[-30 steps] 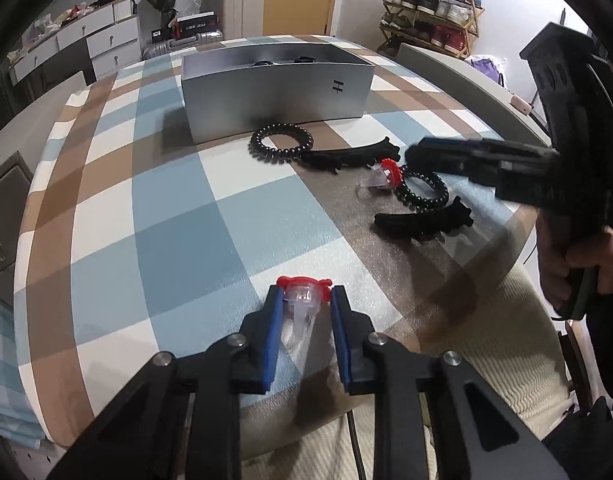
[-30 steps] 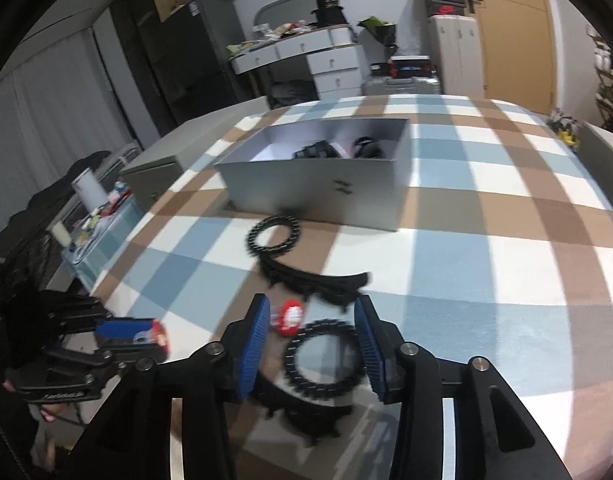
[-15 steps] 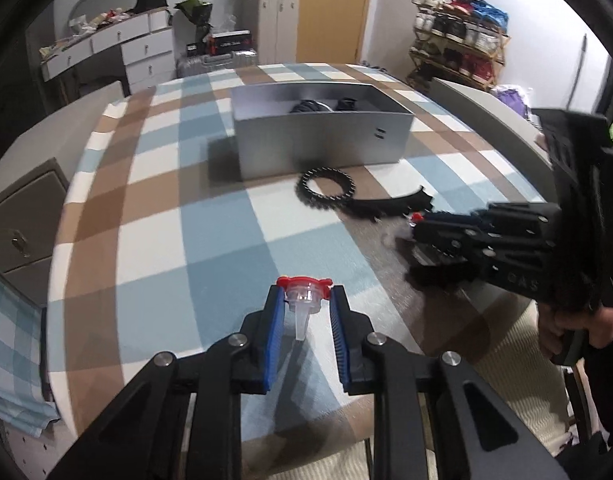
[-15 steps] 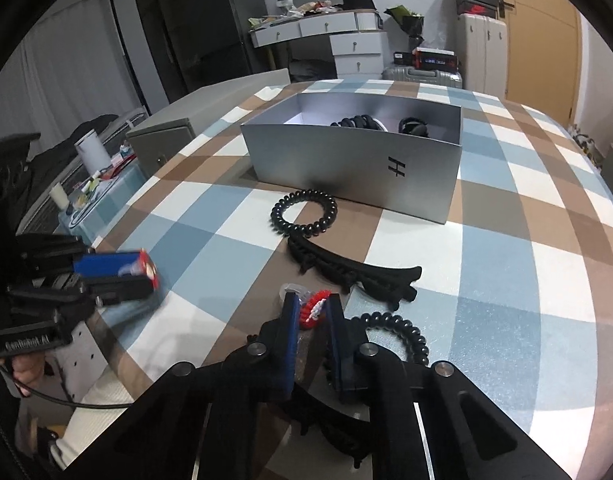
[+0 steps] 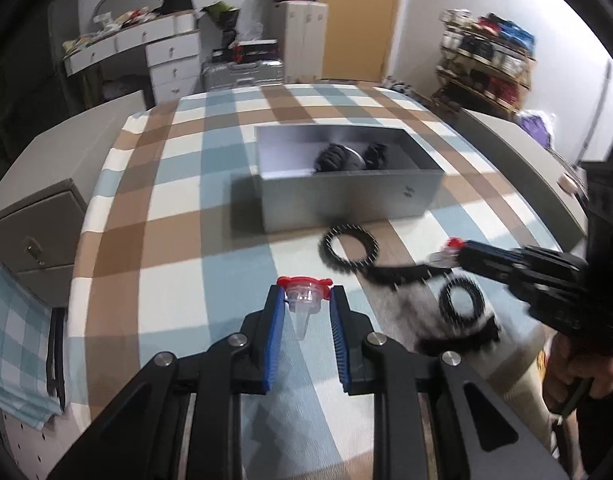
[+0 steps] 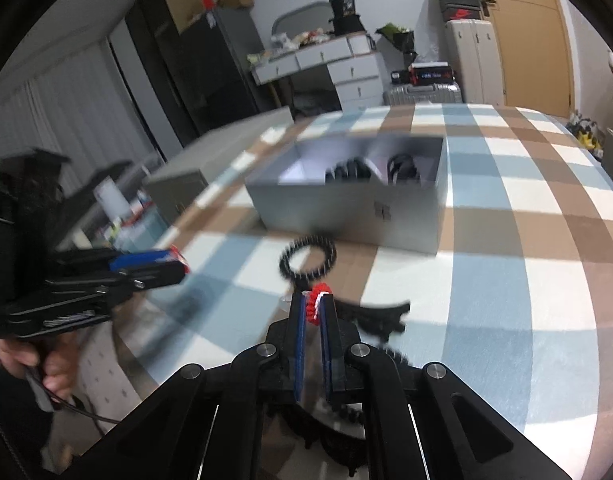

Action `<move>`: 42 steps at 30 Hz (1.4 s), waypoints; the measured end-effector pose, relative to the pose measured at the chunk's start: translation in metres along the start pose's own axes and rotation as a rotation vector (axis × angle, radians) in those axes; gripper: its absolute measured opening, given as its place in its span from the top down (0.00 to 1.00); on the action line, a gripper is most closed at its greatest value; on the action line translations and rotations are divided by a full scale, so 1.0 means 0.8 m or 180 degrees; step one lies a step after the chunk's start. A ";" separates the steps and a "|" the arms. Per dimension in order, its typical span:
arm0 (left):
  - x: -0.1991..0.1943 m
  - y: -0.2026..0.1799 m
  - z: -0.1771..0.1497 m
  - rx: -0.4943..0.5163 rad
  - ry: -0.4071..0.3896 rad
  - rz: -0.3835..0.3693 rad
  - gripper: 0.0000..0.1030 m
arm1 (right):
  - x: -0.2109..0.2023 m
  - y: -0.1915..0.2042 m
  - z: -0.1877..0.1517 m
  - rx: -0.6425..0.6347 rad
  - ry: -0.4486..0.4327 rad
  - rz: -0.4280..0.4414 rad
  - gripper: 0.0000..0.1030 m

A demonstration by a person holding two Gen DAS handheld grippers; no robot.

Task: Organize jewelry
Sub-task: 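Carry both held items over the silver box with both tools, then open both tools to drop the items into the silver box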

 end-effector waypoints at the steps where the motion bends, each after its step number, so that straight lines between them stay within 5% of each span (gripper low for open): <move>1: 0.000 0.001 0.008 -0.0043 -0.0001 -0.0011 0.83 | -0.005 0.000 0.007 0.0013 -0.0056 0.0030 0.94; 14: 0.018 -0.009 0.086 -0.0101 -0.0391 -0.0088 0.83 | -0.007 -0.024 0.107 0.0107 -0.0539 0.0441 0.94; 36: 0.097 -0.012 0.121 -0.0122 -0.0034 -0.0294 0.83 | 0.091 -0.070 0.125 0.0061 -0.0228 0.0240 0.94; 42: 0.097 -0.004 0.120 -0.0217 0.0034 -0.0589 0.81 | 0.094 -0.067 0.127 0.0032 -0.0173 0.0230 0.91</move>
Point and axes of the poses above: each gripper's, at about its wrist camera, not at the fingertips, and x roughly the way its jaws point, y to its left, z to its top, the point moved 1 cm from there along x, roughly the way its jaws point, and after that the axes turned 3 degrees about -x, right-handed, at the moved point
